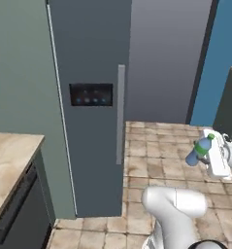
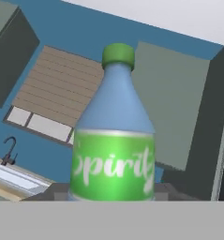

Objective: Take the bottled waters from the counter and place them in the freezer to freeze. Close the freezer door after placing the bottles.

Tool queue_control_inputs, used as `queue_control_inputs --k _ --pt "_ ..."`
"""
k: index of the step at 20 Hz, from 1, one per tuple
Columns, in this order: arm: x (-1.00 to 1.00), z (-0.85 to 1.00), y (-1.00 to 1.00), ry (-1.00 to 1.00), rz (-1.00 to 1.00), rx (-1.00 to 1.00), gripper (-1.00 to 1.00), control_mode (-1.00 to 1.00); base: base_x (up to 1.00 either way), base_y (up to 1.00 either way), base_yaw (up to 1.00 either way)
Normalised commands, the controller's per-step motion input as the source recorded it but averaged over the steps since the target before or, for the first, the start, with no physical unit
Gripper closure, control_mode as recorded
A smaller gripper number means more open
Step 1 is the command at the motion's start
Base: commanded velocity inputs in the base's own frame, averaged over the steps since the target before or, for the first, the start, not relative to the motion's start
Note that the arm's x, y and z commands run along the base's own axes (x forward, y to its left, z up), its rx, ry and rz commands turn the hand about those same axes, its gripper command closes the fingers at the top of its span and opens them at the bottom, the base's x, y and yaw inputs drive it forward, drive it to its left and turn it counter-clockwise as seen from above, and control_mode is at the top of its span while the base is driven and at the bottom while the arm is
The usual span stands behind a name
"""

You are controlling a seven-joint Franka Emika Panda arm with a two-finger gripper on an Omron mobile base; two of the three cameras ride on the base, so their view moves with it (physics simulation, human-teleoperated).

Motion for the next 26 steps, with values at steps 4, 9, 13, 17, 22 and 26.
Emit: queue_control_inputs --k 4,9,13,17,22,26 --pt "0.0 0.0 0.0 0.0 0.0 0.0 1.0 1.0 0.04 -0.99 -0.35" --pt "0.0 0.0 0.0 0.0 0.0 0.0 1.0 1.0 0.68 -0.78 0.01" --pt "0.0 0.0 0.0 0.0 0.0 0.0 1.0 1.0 1.0 -0.71 0.13" --pt "0.0 0.0 0.0 0.0 0.0 0.0 1.0 1.0 1.0 -0.56 0.14" --pt "0.0 0.0 0.0 0.0 0.0 0.0 1.0 1.0 1.0 -0.46 0.41" --pt "0.0 0.0 0.0 0.0 0.0 0.0 1.0 1.0 1.0 -0.55 0.62"
